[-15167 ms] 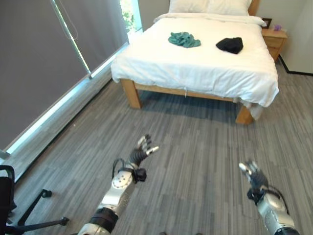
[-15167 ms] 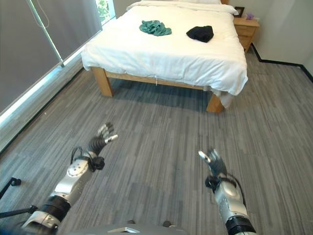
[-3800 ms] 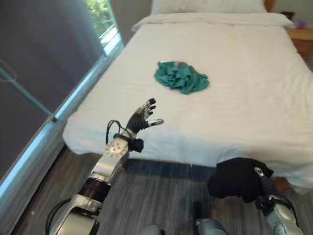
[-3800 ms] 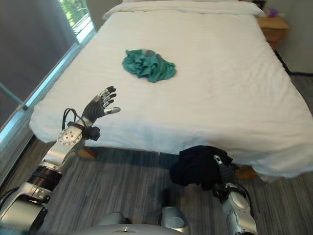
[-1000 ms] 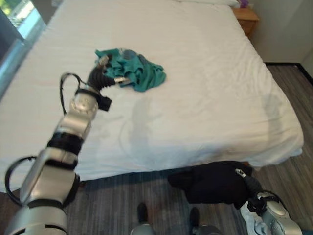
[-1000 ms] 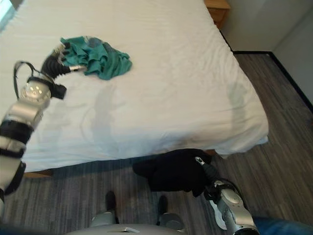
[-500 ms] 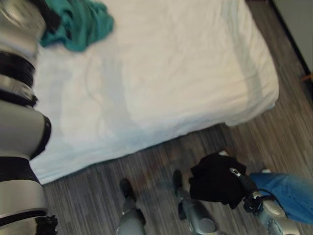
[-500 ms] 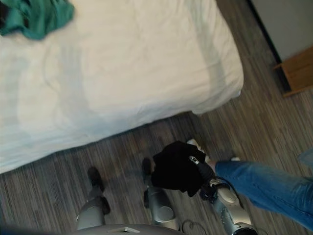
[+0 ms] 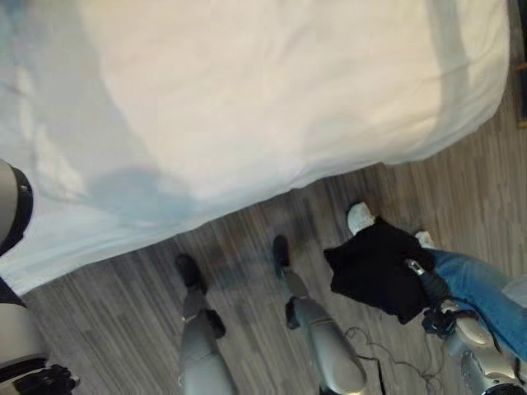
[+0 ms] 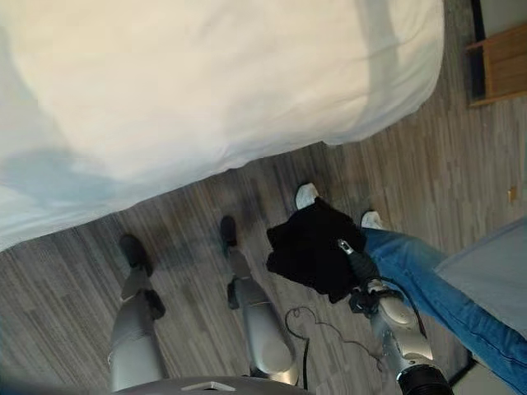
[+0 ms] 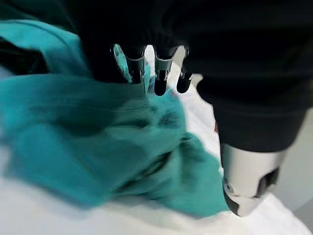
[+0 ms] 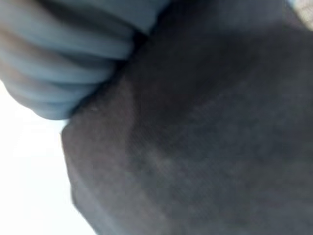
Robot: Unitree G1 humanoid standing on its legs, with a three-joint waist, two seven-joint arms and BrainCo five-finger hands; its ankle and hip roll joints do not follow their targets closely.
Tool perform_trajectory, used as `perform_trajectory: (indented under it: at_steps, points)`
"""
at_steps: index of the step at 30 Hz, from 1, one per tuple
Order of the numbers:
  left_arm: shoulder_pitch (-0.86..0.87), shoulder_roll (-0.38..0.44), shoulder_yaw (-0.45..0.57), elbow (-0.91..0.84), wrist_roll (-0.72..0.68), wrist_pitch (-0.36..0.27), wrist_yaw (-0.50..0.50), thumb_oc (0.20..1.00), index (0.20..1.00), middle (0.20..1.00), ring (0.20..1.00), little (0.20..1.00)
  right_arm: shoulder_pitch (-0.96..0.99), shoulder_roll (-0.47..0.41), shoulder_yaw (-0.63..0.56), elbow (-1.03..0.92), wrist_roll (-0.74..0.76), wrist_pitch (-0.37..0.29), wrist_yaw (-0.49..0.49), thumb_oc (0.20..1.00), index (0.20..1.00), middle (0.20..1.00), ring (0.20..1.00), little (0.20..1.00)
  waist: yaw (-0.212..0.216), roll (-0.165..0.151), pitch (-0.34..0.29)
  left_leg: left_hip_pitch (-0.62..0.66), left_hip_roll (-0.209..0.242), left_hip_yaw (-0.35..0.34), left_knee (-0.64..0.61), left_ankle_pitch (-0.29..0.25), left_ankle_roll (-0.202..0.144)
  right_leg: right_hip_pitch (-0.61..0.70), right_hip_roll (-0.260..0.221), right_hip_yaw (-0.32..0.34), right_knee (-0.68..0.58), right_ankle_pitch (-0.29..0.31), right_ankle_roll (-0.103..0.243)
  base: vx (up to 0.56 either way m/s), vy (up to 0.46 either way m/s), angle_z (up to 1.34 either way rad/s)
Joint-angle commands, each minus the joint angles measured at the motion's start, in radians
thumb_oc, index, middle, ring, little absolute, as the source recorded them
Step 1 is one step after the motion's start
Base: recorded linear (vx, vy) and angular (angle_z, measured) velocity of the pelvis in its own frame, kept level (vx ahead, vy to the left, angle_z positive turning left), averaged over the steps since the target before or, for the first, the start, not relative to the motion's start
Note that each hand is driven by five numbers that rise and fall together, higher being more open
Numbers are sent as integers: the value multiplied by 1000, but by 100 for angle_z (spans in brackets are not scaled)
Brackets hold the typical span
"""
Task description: Pick up bed clothes into laundry basket.
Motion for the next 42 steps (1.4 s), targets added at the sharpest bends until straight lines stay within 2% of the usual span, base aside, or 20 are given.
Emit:
perform_trajectory:
  at_steps: [1,4,10,11,12,13,17,24,28,30,31,34,35,36,38,39,40,41,42]
  points:
    - [-88,24,7,43,-44,-43,29,1000,1000,1000,1000,1000,-21,-19,-53,21,35,-50,-41,200,200,200,200,200,-9,-9,24,-9,-44,-63,-121,68,12,147,-82,-23,12,-43,106,6,15,14]
    - [-82,18,-6,44,-22,-41,29,1000,1000,1000,1000,1000,-41,-33,-30,5,18,-55,-41,200,200,200,200,200,-7,-11,31,-38,-46,-81,-116,69,12,125,-77,-34,12,-46,107,-1,-9,11]
    - [21,12,62,58,-92,-33,-48,1000,1000,1000,1000,1000,-55,-34,0,-51,-8,-67,-61,200,200,200,200,200,-15,-18,43,-86,-44,-107,-109,71,11,85,-66,-46,12,-58,106,4,-10,5]
    - [35,2,59,27,-90,-44,-54,551,551,551,551,551,-30,-33,-2,-53,-19,-69,-54,200,200,200,200,200,-20,-17,47,-91,-45,-111,-106,71,11,81,-65,-48,12,-59,105,0,0,0]
    - [38,2,61,26,-90,-43,-53,432,432,432,432,432,-28,-34,-3,-53,-19,-69,-54,200,200,200,200,200,-19,-16,46,-92,-45,-111,-106,71,11,81,-65,-48,12,-59,105,0,0,0]
    - [47,-16,75,7,-122,-53,-57,200,200,200,200,200,-15,-40,-2,-56,-23,-67,-53,200,200,200,200,200,-23,-15,45,-89,-46,-116,-104,70,12,83,-63,-47,12,-62,104,1,-10,3]
    - [61,-39,64,-18,-110,-58,-63,200,200,200,200,200,-1,-60,6,-68,-31,-62,-40,200,200,200,200,200,-21,-5,43,-82,-47,-118,-100,70,11,92,-63,-45,12,-67,99,-10,-8,7]
    - [16,-86,-57,-89,45,-70,-53,200,200,200,200,200,16,-105,21,-75,-41,-65,-5,200,200,200,200,200,-20,19,41,-56,-46,-122,-94,72,7,116,-62,-39,12,-74,92,-13,-8,3]
    - [105,-96,4,-193,13,-91,-46,200,200,200,200,200,30,-99,28,-70,-45,-63,-1,200,200,200,200,200,-17,23,44,-17,-46,-118,-102,75,3,148,-62,-40,12,-78,89,-10,-41,-1]
    - [204,-91,83,-293,-24,-104,-29,200,200,200,200,200,42,-88,37,-68,-55,-58,0,200,200,200,200,200,-7,29,45,19,-48,-116,-103,74,1,180,-65,-44,12,-82,86,-3,-48,0]
    - [349,-79,190,-469,-81,-129,-14,200,200,200,200,200,54,-56,40,-61,-67,-57,-1,200,200,200,200,200,15,38,51,69,-53,-115,-101,67,0,222,-72,-48,12,-92,79,8,-54,4]
    - [577,-91,354,-624,-185,-139,-31,200,200,200,200,200,77,-40,35,-55,-82,-54,-1,200,200,200,200,200,39,59,53,142,-54,-114,-106,62,-1,284,-81,-54,12,-113,70,-6,-22,-9]
    - [651,-102,395,-685,-211,-137,-38,200,200,200,200,200,88,-32,30,-53,-96,-49,-1,200,200,200,200,200,55,66,59,161,-55,-104,-105,89,7,300,-86,-59,17,-108,58,-25,-22,4]
    - [839,-137,506,-798,-290,-150,-57,200,200,200,200,200,108,-23,10,-48,-116,-41,-6,200,200,200,200,200,86,90,60,242,-55,-104,-121,94,5,352,-90,-64,50,-145,44,-17,-12,5]
    - [1007,-209,597,-864,-371,-153,-75,200,200,200,200,200,114,-21,-13,-53,-126,-35,-14,200,200,200,200,200,112,113,64,321,-53,-99,-137,102,2,401,-95,-67,90,-183,31,45,-21,2]
    - [1012,-209,600,-866,-370,-152,-75,200,200,200,200,200,115,-23,-12,-54,-126,-35,-14,200,200,200,200,200,111,114,65,324,-53,-99,-139,103,2,404,-95,-67,90,-184,31,34,-62,12]
    - [1139,-228,662,-928,-374,-146,-89,200,200,200,200,200,125,-10,-38,-51,-145,-30,-20,200,200,200,200,200,131,141,57,387,-50,-102,-152,110,1,450,-93,-71,100,-207,15,21,-45,14]
    - [1141,-229,664,-929,-374,-146,-89,200,200,200,200,200,126,-11,-37,-52,-145,-29,-20,200,200,200,200,200,131,141,58,389,-50,-102,-153,111,1,452,-93,-72,99,-207,15,4,-172,10]
    - [1354,-307,788,-1004,-427,-157,-99,200,200,200,200,200,131,-6,-70,-64,-148,-32,-24,200,200,200,200,200,165,174,36,459,-35,-112,-173,132,-6,509,-78,-85,128,-255,-7,-23,-128,10]
